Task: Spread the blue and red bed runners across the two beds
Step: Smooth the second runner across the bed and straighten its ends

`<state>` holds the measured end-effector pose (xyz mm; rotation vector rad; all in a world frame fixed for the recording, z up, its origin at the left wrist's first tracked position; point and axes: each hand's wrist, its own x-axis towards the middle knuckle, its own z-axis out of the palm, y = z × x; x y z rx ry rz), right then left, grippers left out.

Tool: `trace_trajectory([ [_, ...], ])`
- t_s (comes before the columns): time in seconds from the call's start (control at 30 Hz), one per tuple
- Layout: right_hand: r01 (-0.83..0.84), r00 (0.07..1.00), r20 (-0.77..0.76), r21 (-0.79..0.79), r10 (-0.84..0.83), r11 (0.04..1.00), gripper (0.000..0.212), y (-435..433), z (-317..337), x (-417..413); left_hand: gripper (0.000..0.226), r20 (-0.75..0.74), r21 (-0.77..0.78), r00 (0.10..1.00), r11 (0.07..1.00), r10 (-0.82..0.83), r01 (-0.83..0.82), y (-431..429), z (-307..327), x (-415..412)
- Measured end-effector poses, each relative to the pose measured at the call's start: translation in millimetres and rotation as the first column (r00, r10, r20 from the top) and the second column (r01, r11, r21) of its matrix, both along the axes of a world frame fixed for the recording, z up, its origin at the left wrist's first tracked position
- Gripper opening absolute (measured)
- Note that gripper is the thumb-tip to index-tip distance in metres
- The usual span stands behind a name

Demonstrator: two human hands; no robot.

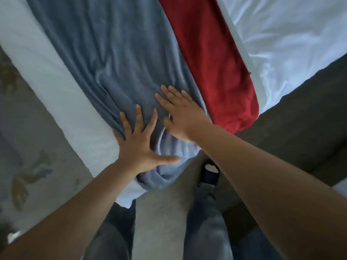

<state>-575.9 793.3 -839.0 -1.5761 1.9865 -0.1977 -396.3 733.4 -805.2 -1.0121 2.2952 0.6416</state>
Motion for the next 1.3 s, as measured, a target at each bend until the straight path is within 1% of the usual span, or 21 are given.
trace_trajectory([
  [0.1,-0.062,0.990,-0.125,-0.030,0.058,0.998,0.068,44.9,0.6,-34.2,0.148,-0.016,-0.074,1.000,0.997,-0.016,0.015,74.1,-7.5,-1.8],
  [0.13,-0.064,0.985,-0.162,-0.038,0.058,0.997,0.066,61.1,0.0,-44.0,0.145,-0.030,-0.113,1.000,0.994,0.002,-0.005,89.9,-10.5,-1.4],
  [0.2,-0.024,0.978,-0.207,-0.060,0.011,0.998,0.063,92.2,-4.3,-60.8,0.126,-0.144,-0.194,0.986,0.975,0.083,-0.110,103.9,-17.8,0.1],
  [0.23,0.014,0.978,-0.207,-0.061,-0.026,0.998,0.064,106.7,-7.0,-69.3,0.110,-0.242,-0.219,0.961,0.958,0.130,-0.184,104.0,-19.0,-0.2],
  [0.27,0.062,0.978,-0.197,-0.055,-0.071,0.997,0.069,120.1,-9.4,-77.1,0.091,-0.375,-0.216,0.907,0.934,0.190,-0.285,101.8,-19.0,1.1],
  [0.3,0.123,0.976,-0.177,-0.047,-0.129,0.991,0.076,132.2,-10.5,-83.7,0.071,-0.526,-0.188,0.809,0.892,0.263,-0.412,98.0,-16.9,2.8],
  [0.33,0.198,0.967,-0.155,-0.047,-0.203,0.979,0.081,141.3,-10.8,-88.0,0.053,-0.647,-0.135,0.684,0.832,0.337,-0.537,93.6,-14.6,6.7],
  [0.37,0.283,0.947,-0.139,-0.057,-0.288,0.957,0.083,146.9,-9.0,-90.9,0.041,-0.713,-0.094,0.587,0.777,0.384,-0.622,88.7,-11.8,11.9],
  [0.4,0.367,0.918,-0.130,-0.075,-0.374,0.927,0.080,148.5,-6.3,-92.5,0.036,-0.736,-0.091,0.543,0.736,0.404,-0.671,84.6,-8.7,17.5],
  [0.5,0.547,0.822,-0.099,-0.133,-0.560,0.827,0.059,138.6,4.0,-95.3,0.042,-0.703,-0.119,0.541,0.674,0.461,-0.729,78.2,-4.3,33.0],
  [0.57,0.631,0.762,-0.048,-0.166,-0.645,0.758,0.043,131.2,8.3,-103.2,0.042,-0.674,-0.115,0.549,0.664,0.494,-0.739,80.0,-2.9,36.1],
  [0.63,0.681,0.721,0.016,-0.203,-0.693,0.703,0.033,127.5,12.3,-112.4,0.038,-0.654,-0.107,0.561,0.673,0.507,-0.732,84.0,-1.8,36.3],
  [0.7,0.683,0.717,0.008,-0.213,-0.697,0.699,0.035,125.8,16.9,-117.9,0.034,-0.646,-0.087,0.542,0.654,0.537,-0.751,84.4,-0.3,35.2],
  [0.8,0.669,0.714,-0.066,-0.227,-0.697,0.708,0.040,125.1,21.1,-120.7,0.027,-0.611,-0.048,0.509,0.613,0.607,-0.789,80.3,1.6,35.5],
  [0.9,0.724,0.666,-0.030,-0.216,-0.746,0.655,0.035,124.8,21.2,-122.0,0.020,-0.626,-0.022,0.489,0.613,0.608,-0.790,79.4,3.1,37.2],
  [0.97,0.767,0.622,0.010,-0.206,-0.783,0.607,0.033,122.1,20.6,-121.7,0.026,-0.645,0.050,0.421,0.586,0.637,-0.809,79.8,3.9,39.3],
  [1.0,0.784,0.603,0.024,-0.202,-0.797,0.587,0.032,119.7,20.3,-121.3,0.029,-0.641,0.087,0.379,0.553,0.667,-0.828,79.5,3.4,41.2],
  [1.07,0.798,0.587,0.030,-0.189,-0.809,0.572,0.030,113.7,19.0,-121.1,0.031,-0.631,0.134,0.306,0.488,0.713,-0.862,77.2,3.2,44.8],
  [1.1,0.798,0.587,0.020,-0.178,-0.809,0.575,0.028,111.2,18.2,-121.4,0.028,-0.628,0.144,0.286,0.469,0.724,-0.871,75.8,2.2,45.6],
  [1.2,0.812,0.574,0.008,-0.129,-0.819,0.569,0.021,105.4,16.5,-124.7,0.024,-0.615,0.161,0.260,0.441,0.745,-0.883,71.4,-2.8,44.5],
  [1.3,0.848,0.528,0.042,-0.087,-0.848,0.523,0.014,102.4,19.6,-128.0,0.028,-0.606,0.170,0.254,0.435,0.754,-0.885,66.7,-7.5,44.9],
])
